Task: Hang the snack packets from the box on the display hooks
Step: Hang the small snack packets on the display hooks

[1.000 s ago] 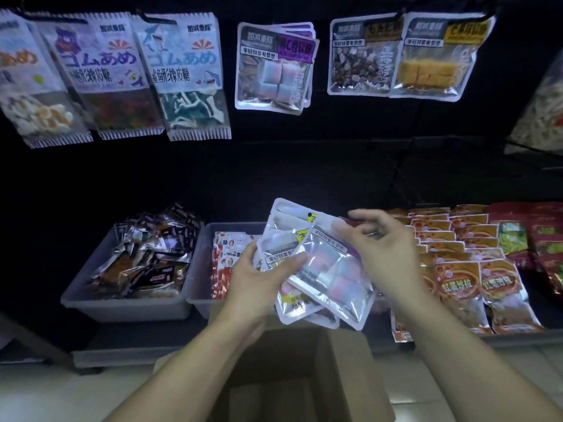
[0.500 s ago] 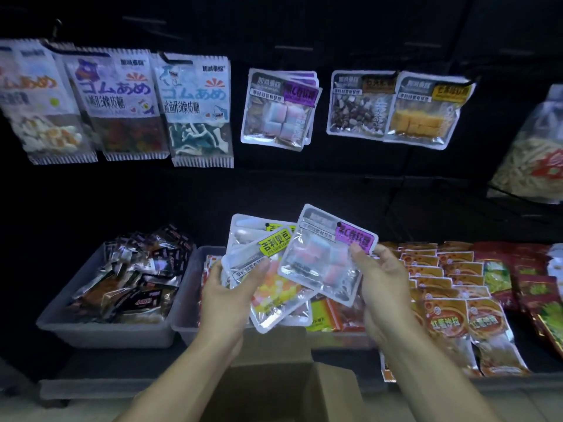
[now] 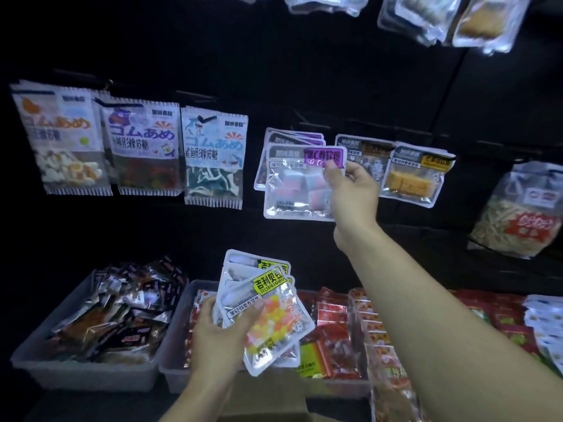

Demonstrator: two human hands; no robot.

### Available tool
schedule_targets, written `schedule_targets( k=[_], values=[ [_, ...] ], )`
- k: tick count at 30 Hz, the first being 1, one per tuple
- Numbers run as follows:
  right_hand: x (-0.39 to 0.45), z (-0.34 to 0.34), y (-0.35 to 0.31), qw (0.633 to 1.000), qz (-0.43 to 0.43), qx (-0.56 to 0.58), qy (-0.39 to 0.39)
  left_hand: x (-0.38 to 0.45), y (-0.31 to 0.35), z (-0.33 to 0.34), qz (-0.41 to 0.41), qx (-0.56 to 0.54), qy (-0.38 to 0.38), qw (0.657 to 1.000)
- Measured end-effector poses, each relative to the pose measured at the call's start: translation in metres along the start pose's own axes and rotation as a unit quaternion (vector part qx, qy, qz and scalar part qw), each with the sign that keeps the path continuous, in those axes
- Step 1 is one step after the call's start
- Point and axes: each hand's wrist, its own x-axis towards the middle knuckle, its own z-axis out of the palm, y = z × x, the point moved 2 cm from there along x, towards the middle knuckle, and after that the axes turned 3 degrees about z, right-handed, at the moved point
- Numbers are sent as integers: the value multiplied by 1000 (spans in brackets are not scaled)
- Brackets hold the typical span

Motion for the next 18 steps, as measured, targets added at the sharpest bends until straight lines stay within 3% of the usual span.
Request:
schedule_targets(
  k=[18],
  values=[
    [41,35,1,995,66,-38,58,2,9,-10,6,-60,14,998]
  ],
)
